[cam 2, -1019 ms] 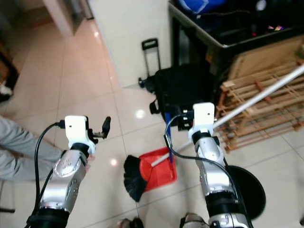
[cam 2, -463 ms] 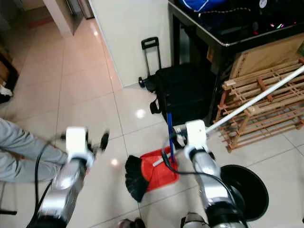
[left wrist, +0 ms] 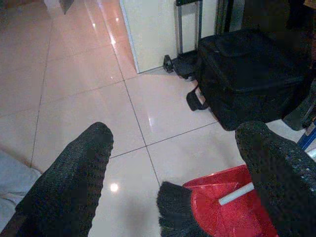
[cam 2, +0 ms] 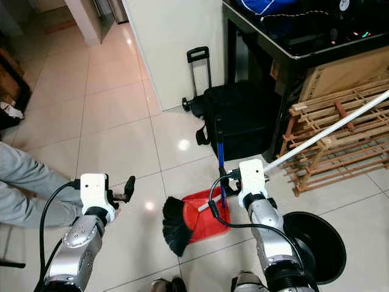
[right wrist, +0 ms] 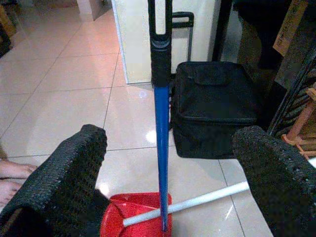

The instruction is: Sweep floor

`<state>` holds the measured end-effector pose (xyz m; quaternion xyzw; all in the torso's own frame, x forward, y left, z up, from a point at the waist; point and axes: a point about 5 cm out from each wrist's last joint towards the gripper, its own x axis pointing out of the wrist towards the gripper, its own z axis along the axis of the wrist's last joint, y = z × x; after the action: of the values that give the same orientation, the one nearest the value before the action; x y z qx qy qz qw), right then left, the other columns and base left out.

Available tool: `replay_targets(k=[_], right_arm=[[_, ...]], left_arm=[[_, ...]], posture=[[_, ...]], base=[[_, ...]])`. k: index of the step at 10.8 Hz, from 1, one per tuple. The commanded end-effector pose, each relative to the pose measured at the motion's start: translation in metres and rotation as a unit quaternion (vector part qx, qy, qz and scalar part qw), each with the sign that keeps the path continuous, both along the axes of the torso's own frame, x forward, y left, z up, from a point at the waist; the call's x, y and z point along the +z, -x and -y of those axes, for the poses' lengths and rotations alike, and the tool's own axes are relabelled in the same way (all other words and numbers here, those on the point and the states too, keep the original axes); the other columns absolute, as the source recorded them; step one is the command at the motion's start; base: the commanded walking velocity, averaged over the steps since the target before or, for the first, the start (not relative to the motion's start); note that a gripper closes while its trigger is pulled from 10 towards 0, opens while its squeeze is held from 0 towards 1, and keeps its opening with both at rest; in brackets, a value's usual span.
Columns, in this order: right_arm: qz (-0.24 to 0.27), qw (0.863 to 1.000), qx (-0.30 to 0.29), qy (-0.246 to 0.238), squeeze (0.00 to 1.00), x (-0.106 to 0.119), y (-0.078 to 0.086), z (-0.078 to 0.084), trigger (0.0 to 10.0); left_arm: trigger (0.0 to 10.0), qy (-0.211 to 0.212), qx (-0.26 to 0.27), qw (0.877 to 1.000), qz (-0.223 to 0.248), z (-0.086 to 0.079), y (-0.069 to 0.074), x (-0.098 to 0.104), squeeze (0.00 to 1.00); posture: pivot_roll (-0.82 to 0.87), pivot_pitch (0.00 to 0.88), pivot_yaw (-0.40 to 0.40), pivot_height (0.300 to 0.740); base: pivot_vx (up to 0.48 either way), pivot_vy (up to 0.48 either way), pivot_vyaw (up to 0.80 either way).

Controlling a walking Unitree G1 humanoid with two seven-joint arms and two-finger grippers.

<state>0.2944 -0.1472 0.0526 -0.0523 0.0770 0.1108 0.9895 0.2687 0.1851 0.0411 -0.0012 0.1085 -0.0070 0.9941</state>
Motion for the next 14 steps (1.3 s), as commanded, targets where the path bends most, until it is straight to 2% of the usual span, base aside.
replay_targets(k=[1,14], right_arm=[[-0.006,1.0,0.016,0.003,0.0,-0.0051,0.0044,-0.0058,10.0],[-0.004,1.0,0.019,0.007,0.0,-0.0074,0.0063,-0.0064,10.0]], left_arm=[[10.0,-0.005,0.003,1.0,-0.005,-0.0057,0.0013,-0.002,0.0],[10.0,-0.014,0.001,1.0,-0.014,-0.0071,0.0029,-0.006,0.0]], posture=[[-0.14,0.119,0.148,0.74],[-0.14,0.122,0.154,0.74]], base=[[0.33,0.0,0.0],[0.356,0.0,0.0]])
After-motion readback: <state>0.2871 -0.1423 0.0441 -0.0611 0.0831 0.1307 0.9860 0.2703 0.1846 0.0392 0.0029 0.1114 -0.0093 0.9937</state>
